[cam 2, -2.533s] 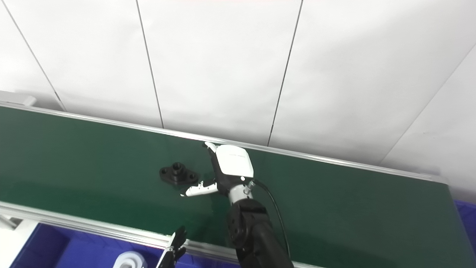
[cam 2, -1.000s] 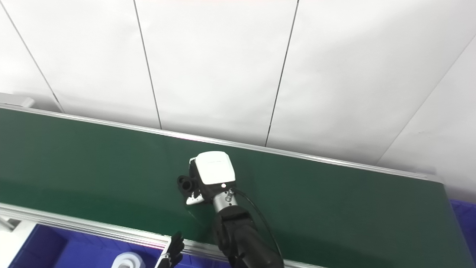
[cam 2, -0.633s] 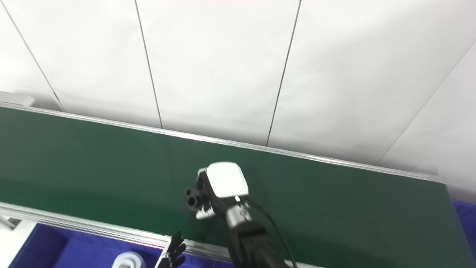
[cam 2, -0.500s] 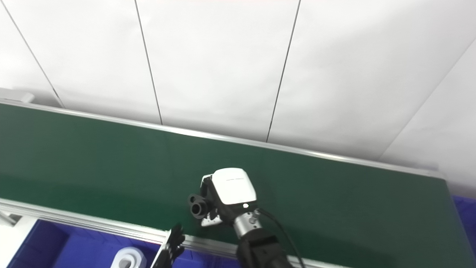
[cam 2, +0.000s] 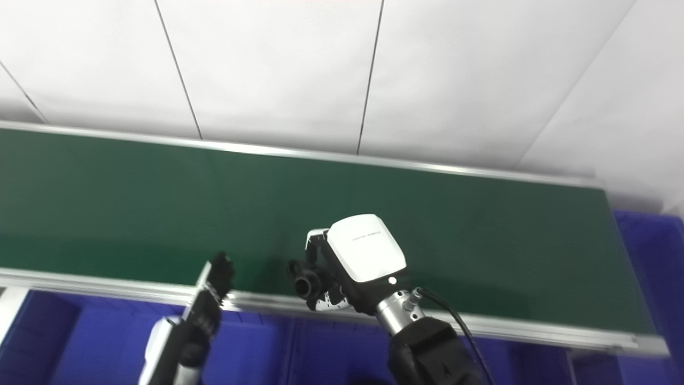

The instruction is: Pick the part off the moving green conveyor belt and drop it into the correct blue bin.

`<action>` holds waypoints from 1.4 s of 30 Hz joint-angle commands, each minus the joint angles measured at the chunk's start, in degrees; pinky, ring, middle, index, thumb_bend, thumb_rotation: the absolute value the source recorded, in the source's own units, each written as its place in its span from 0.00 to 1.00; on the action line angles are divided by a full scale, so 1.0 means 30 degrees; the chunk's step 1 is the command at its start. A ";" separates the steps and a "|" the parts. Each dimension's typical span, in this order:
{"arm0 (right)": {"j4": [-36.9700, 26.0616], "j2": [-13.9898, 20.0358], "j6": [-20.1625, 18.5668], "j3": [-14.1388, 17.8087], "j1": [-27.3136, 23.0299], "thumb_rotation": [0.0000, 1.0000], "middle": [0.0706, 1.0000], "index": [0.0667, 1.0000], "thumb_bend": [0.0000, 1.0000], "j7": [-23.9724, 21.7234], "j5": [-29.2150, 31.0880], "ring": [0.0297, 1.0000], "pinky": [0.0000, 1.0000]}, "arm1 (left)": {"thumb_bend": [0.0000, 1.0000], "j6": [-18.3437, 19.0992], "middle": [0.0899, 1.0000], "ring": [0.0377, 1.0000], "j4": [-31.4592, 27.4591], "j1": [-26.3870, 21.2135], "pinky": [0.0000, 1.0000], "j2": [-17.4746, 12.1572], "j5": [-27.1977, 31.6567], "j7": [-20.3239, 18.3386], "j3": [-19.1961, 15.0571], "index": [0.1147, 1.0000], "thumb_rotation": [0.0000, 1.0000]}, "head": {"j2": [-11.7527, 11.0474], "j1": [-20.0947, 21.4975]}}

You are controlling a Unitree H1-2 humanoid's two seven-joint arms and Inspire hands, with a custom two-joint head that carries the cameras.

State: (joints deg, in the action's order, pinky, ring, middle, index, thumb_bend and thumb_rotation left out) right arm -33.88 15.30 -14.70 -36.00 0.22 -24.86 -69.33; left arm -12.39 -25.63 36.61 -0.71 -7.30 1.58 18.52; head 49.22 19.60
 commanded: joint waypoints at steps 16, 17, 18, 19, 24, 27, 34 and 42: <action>-0.3112 -0.1610 0.3072 0.1404 0.5205 0.12 0.22 0.45 0.52 -0.5795 -0.3482 0.15 0.11 | 0.78 0.1829 1.00 1.00 -0.2401 -0.0203 1.00 -0.1684 0.3459 -0.1605 -0.1400 1.00 1.00 | 0.2065 0.2698; -0.2991 -0.1647 0.3218 0.1449 0.5414 0.12 0.21 0.45 0.52 -0.5715 -0.3608 0.15 0.11 | 0.78 0.1831 1.00 1.00 -0.2416 -0.0176 1.00 -0.1693 0.3354 -0.1619 -0.1451 1.00 1.00 | 0.2127 0.2676; -0.2842 -0.1664 0.3376 0.1472 0.5595 0.12 0.21 0.45 0.52 -0.5615 -0.3766 0.15 0.11 | 0.78 0.1837 1.00 1.00 -0.2419 -0.0156 1.00 -0.1705 0.3327 -0.1668 -0.1474 1.00 1.00 | 0.2127 0.2676; -0.2735 -0.1691 0.3551 0.1523 0.5739 0.12 0.21 0.45 0.52 -0.5494 -0.3853 0.15 0.11 | 0.78 0.1877 1.00 1.00 -0.2466 -0.0144 1.00 -0.1717 0.3350 -0.1719 -0.1484 1.00 1.00 | 0.2196 0.2619; -0.2465 -0.1836 0.4035 0.1818 0.6037 0.12 0.20 0.45 0.52 -0.6067 -0.4458 0.13 0.10 | 0.80 0.2406 1.00 1.00 -0.2960 -0.0112 1.00 -0.1692 0.3160 -0.1827 -0.1501 1.00 1.00 | 0.2333 0.2434; -0.2267 -0.1879 0.4285 0.2000 0.5906 0.06 0.32 0.45 0.52 -0.7487 -0.5696 0.17 0.12 | 0.80 0.2261 1.00 1.00 -0.2930 -0.0071 1.00 -0.1578 0.2989 -0.1775 -0.1523 1.00 1.00 | 0.2280 0.2379; -0.2561 -0.2677 0.5353 0.2594 0.6576 0.63 0.80 0.84 0.98 -0.8614 -0.9271 0.76 0.71 | 0.78 0.1949 1.00 1.00 -0.2790 0.0027 1.00 -0.1439 0.2880 -0.1815 -0.1489 1.00 1.00 | 0.2150 0.2163; -0.4752 -0.4496 0.5568 0.3724 0.7330 0.90 0.80 0.81 1.00 -0.8049 -0.7761 0.74 0.63 | 0.78 0.1910 1.00 1.00 -0.2764 0.0148 1.00 -0.1231 0.3169 -0.1856 -0.1230 1.00 1.00 | 0.1798 0.1726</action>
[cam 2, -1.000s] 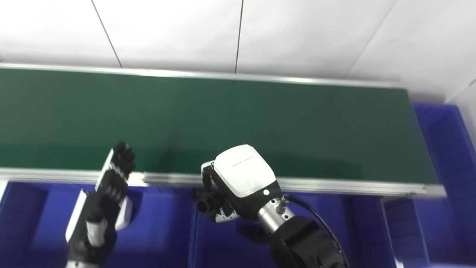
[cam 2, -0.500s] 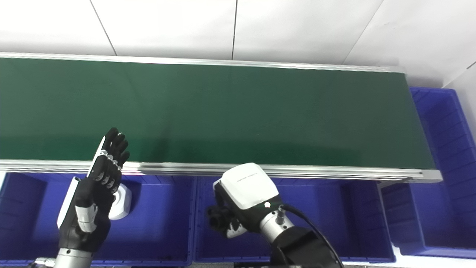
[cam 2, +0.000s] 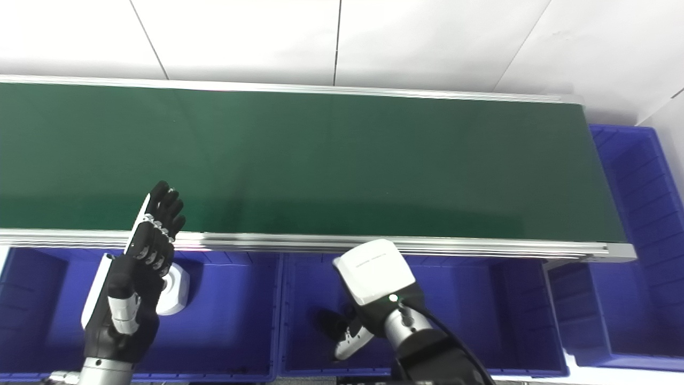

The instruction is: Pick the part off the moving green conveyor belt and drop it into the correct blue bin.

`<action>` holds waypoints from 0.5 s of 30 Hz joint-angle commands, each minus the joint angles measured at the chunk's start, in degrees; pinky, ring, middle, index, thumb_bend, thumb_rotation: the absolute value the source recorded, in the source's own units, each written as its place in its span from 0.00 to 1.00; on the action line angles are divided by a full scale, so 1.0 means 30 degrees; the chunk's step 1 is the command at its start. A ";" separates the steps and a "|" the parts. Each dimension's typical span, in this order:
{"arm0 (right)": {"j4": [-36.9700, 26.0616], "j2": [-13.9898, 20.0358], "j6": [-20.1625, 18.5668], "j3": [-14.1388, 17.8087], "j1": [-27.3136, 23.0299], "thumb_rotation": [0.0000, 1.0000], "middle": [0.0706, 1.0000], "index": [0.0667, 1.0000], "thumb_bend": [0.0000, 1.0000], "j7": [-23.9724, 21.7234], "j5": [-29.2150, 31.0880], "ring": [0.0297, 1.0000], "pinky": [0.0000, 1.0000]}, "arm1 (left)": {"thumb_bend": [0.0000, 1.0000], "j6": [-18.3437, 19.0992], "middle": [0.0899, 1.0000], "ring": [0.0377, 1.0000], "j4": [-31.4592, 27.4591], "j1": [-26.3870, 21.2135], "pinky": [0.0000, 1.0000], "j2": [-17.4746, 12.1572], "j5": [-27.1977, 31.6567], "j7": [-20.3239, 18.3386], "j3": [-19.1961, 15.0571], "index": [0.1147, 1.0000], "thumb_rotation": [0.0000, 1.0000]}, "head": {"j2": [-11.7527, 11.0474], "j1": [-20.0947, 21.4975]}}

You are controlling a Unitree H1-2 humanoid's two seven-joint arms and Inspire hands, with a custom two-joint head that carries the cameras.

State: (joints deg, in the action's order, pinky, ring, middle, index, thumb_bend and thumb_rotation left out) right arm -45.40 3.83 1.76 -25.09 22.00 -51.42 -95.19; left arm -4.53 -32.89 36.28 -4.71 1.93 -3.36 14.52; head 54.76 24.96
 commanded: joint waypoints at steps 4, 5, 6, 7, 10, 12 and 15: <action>-0.2033 -0.2380 -0.0548 0.1017 0.1461 0.93 0.76 0.77 1.00 0.2306 0.3834 0.68 0.54 | 0.77 -0.1008 1.00 1.00 -0.0097 0.0304 1.00 0.0098 0.0063 -0.0235 0.0193 1.00 1.00 | -0.0319 -0.0211; -0.2374 -0.2955 -0.0849 0.1185 0.2010 0.96 0.75 0.77 1.00 0.2502 0.4702 0.67 0.53 | 0.77 -0.1076 1.00 1.00 -0.0056 0.0310 1.00 0.0065 -0.0030 -0.0252 0.0208 1.00 1.00 | -0.0319 -0.0211; -0.2669 -0.3496 -0.1143 0.1334 0.2619 0.98 0.75 0.77 1.00 0.2819 0.5651 0.66 0.52 | 0.77 -0.1106 1.00 1.00 -0.0019 0.0327 1.00 0.0017 -0.0052 -0.0289 0.0232 1.00 1.00 | -0.0429 -0.0285; -0.2875 -0.4029 -0.1384 0.1488 0.3247 0.99 0.74 0.76 0.98 0.3276 0.6654 0.64 0.51 | 0.77 -0.1174 1.00 1.00 0.0022 0.0336 1.00 -0.0030 -0.0078 -0.0324 0.0251 1.00 1.00 | -0.0429 -0.0285; -0.3006 -0.5268 -0.1916 0.2214 0.5479 1.00 0.72 0.74 0.83 0.5747 1.0525 0.64 0.51 | 0.77 -0.1501 1.00 1.00 0.0232 0.0406 1.00 -0.0096 -0.0161 -0.0363 0.0279 1.00 1.00 | -0.0714 -0.0829; -0.2864 -0.5538 -0.2161 0.3009 0.6893 1.00 0.71 0.74 0.81 0.7965 1.4318 0.64 0.51 | 0.77 -0.1706 1.00 1.00 0.0383 0.0460 1.00 -0.0113 -0.0296 -0.0331 0.0235 1.00 1.00 | -0.0910 -0.0993; -0.1820 -0.6342 -0.1979 0.4272 0.8982 1.00 0.73 0.75 0.77 1.1104 2.1029 0.68 0.60 | 0.76 -0.2084 1.00 1.00 0.0635 0.0561 1.00 -0.0098 -0.0501 -0.0254 0.0141 1.00 1.00 | -0.1148 -0.1258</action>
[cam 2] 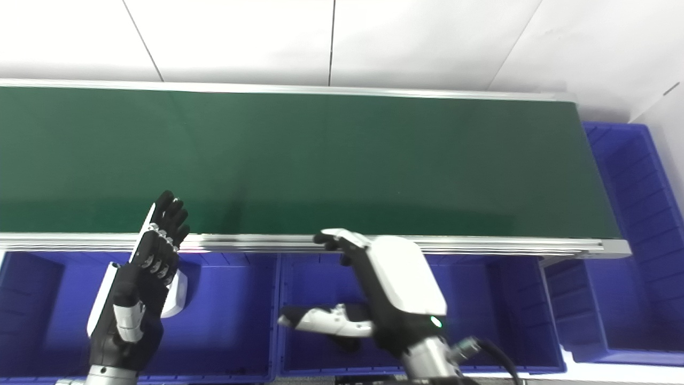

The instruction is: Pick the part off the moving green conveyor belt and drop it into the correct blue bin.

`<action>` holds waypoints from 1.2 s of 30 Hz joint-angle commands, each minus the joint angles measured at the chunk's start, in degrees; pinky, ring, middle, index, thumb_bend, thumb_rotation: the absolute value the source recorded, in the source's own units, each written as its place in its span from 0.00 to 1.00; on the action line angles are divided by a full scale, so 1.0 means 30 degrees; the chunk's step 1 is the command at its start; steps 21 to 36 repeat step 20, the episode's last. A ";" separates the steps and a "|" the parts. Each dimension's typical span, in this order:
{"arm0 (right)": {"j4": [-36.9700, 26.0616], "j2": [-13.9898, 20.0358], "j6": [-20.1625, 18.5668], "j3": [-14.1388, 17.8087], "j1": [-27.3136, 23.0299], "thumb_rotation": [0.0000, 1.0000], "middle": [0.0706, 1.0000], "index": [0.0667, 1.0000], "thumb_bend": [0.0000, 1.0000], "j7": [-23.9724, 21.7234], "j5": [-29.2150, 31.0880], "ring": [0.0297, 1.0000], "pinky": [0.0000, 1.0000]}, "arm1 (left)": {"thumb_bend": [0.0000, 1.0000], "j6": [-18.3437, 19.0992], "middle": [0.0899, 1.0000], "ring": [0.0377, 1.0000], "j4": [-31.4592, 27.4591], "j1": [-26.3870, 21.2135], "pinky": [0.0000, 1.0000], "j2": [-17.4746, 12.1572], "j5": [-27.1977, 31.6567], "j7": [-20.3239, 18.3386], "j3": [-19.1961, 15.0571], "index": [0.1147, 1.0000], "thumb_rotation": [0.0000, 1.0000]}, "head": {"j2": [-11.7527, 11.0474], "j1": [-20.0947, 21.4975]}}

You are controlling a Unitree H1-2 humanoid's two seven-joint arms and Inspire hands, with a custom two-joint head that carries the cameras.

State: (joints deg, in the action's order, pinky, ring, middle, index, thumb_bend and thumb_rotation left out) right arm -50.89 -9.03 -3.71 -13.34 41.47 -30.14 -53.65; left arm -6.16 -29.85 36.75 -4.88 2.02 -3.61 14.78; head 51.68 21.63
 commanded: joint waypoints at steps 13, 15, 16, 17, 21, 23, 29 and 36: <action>0.8252 -0.1467 0.8902 -0.1992 0.5080 1.00 1.00 1.00 0.92 0.8916 1.3819 1.00 0.95 | 0.86 -0.3326 1.00 1.00 0.0733 0.1217 1.00 0.0172 -0.2336 0.0383 0.0037 1.00 1.00 | -0.1718 -0.2119; 0.8769 -0.1192 0.9730 -0.1851 0.4777 1.00 1.00 1.00 0.92 0.9401 1.3457 1.00 0.95 | 0.88 -0.3483 1.00 1.00 0.0827 0.1324 1.00 0.0217 -0.2505 0.0478 -0.0045 1.00 1.00 | -0.1880 -0.2212; 0.8982 -0.1109 0.9916 -0.1766 0.4676 1.00 1.00 1.00 0.92 0.9697 1.3445 1.00 0.96 | 0.88 -0.3716 1.00 1.00 0.0966 0.1388 1.00 0.0220 -0.2532 0.0503 -0.0068 1.00 1.00 | -0.2198 -0.2500; 0.9122 -0.1046 1.0020 -0.1728 0.4608 1.00 1.00 1.00 0.93 0.9919 1.3461 1.00 0.97 | 0.89 -0.3911 1.00 1.00 0.1074 0.1431 1.00 0.0229 -0.2554 0.0511 -0.0089 1.00 1.00 | -0.2198 -0.2500; 0.9599 -0.0692 1.0178 -0.1850 0.4191 1.00 1.00 1.00 0.94 1.0851 1.3252 1.00 0.99 | 0.88 -0.4345 1.00 1.00 0.1412 0.1563 1.00 0.0301 -0.2248 0.0503 -0.0074 1.00 1.00 | -0.2629 -0.2700; 0.9599 -0.0692 1.0178 -0.1850 0.4191 1.00 1.00 1.00 0.94 1.0851 1.3252 1.00 0.99 | 0.88 -0.4345 1.00 1.00 0.1412 0.1563 1.00 0.0301 -0.2248 0.0503 -0.0074 1.00 1.00 | -0.2629 -0.2700; 0.9599 -0.0692 1.0178 -0.1850 0.4191 1.00 1.00 1.00 0.94 1.0851 1.3252 1.00 0.99 | 0.88 -0.4345 1.00 1.00 0.1412 0.1563 1.00 0.0301 -0.2248 0.0503 -0.0074 1.00 1.00 | -0.2629 -0.2700; 0.9599 -0.0692 1.0178 -0.1850 0.4191 1.00 1.00 1.00 0.94 1.0851 1.3252 1.00 0.99 | 0.88 -0.4345 1.00 1.00 0.1412 0.1563 1.00 0.0301 -0.2248 0.0503 -0.0074 1.00 1.00 | -0.2629 -0.2700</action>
